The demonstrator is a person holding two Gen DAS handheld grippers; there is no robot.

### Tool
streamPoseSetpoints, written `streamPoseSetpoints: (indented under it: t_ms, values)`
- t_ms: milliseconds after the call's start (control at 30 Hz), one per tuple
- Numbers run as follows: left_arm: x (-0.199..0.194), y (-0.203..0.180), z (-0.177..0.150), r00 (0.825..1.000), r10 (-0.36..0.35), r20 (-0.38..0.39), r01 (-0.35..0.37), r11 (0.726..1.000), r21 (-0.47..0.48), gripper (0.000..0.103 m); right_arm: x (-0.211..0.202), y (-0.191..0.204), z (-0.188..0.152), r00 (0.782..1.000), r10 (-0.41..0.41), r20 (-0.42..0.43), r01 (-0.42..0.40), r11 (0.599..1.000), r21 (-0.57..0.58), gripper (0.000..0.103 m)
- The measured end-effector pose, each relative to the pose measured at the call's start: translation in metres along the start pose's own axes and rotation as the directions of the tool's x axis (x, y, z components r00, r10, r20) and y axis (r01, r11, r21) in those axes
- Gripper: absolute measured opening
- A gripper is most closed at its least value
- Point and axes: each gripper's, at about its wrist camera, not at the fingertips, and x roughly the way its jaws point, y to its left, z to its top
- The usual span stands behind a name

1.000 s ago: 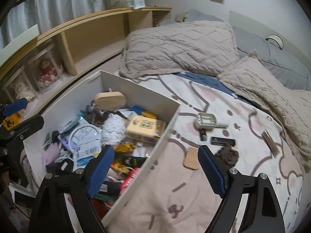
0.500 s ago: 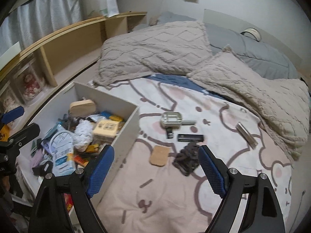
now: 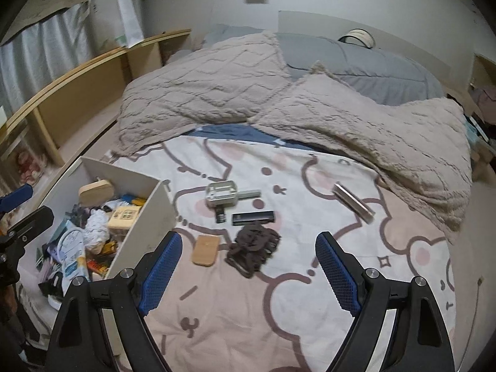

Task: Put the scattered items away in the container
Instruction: 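Withdraw both open grippers from the box back over the bed cover, then grasp the clear tube of brown contents with the right gripper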

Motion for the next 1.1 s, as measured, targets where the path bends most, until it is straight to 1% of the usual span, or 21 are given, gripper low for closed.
streamPoseSetpoints:
  t_ms: [200,367,533,633,767,900,1100]
  values:
    - [0.009,-0.029,0.007,0.999,-0.040,0.003,0.040,0.998,0.041,0.100,-0.007,-0.024,-0.002,0.999,-0.045,0.023,0.044,0.999,0.014,0.088]
    - [0.020,-0.049,0.010,0.997,-0.079,0.001,0.079,0.995,0.052,0.100,-0.010,-0.047,-0.006,0.996,-0.076,0.038,0.074,0.996,0.043,0.088]
    - [0.035,-0.070,0.012,0.990,-0.141,-0.013,0.141,0.988,0.065,0.100,-0.008,-0.074,-0.011,0.994,-0.105,0.014,0.104,0.991,0.085,0.088]
    - [0.045,-0.086,0.011,0.985,-0.169,-0.023,0.170,0.982,0.086,0.100,-0.010,-0.087,-0.013,0.992,-0.121,0.020,0.118,0.988,0.101,0.088]
    - [0.064,-0.108,0.008,0.977,-0.204,-0.057,0.210,0.970,0.121,0.100,-0.010,-0.104,-0.016,0.990,-0.137,0.025,0.133,0.983,0.130,0.088]
    - [0.085,-0.131,0.008,0.962,-0.249,-0.110,0.264,0.953,0.150,0.100,-0.003,-0.119,-0.017,0.988,-0.152,0.015,0.149,0.979,0.138,0.088]
    - [0.121,-0.157,0.006,0.944,-0.272,-0.187,0.305,0.936,0.177,0.100,0.007,-0.136,-0.016,0.986,-0.165,0.003,0.163,0.976,0.145,0.088]
